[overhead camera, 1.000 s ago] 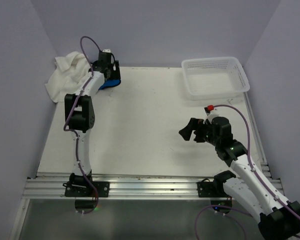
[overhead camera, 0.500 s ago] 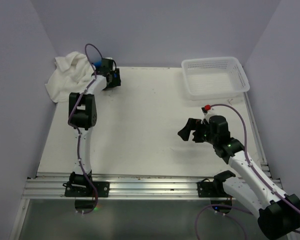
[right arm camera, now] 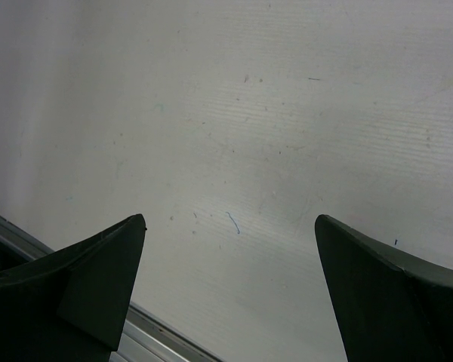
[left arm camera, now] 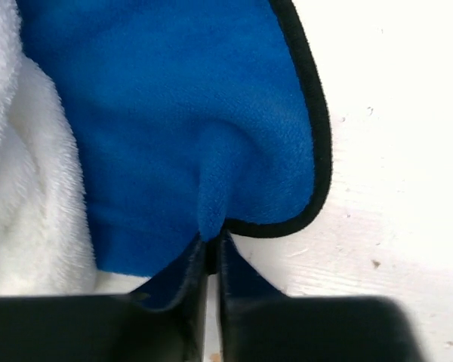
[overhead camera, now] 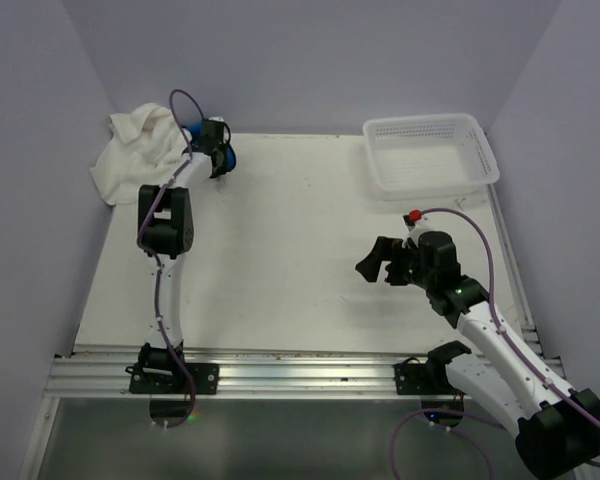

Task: Roll the towels
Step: Grab a towel with the left arm, then move the towel to the center of the board

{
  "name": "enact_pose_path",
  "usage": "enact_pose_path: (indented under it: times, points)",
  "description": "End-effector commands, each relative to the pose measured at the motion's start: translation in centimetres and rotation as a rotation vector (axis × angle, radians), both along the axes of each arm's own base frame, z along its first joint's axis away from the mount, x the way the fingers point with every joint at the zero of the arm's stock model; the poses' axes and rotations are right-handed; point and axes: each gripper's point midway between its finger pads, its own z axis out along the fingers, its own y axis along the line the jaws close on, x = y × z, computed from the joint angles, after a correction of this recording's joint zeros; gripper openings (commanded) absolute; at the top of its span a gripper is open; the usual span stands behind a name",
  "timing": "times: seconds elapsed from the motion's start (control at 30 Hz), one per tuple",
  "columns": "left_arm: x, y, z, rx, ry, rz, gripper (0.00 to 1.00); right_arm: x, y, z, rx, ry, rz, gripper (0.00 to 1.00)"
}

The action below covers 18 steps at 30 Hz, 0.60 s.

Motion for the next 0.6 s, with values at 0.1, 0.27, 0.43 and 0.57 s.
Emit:
enact_pose_path:
  times: [0.1, 0.27, 0.43, 0.57]
  points:
    - [-0.2, -0.4, 4.0, -0.058, -0.082, -0.017, 0.00, 0.2, -0.6, 2.1, -0.010, -0.064, -0.018, 0.99]
    - [-0.6, -2.2, 14.0, -0.154, -0.252, -0.074, 0.00, -0.4, -0.7, 3.4, 0.004, -0.093, -0.015, 0.99]
    - [-3.0, -4.8, 25.1, -0.249, -0.429, -0.181, 0.00, -1.4, -1.0, 4.0, 0.001, -0.091, -0.007, 0.99]
    - [-6.6, -7.1, 29.8, -0.331, -0.476, -0.246, 0.00, -2.3, -1.5, 5.2, 0.000, -0.098, -0.013, 0.99]
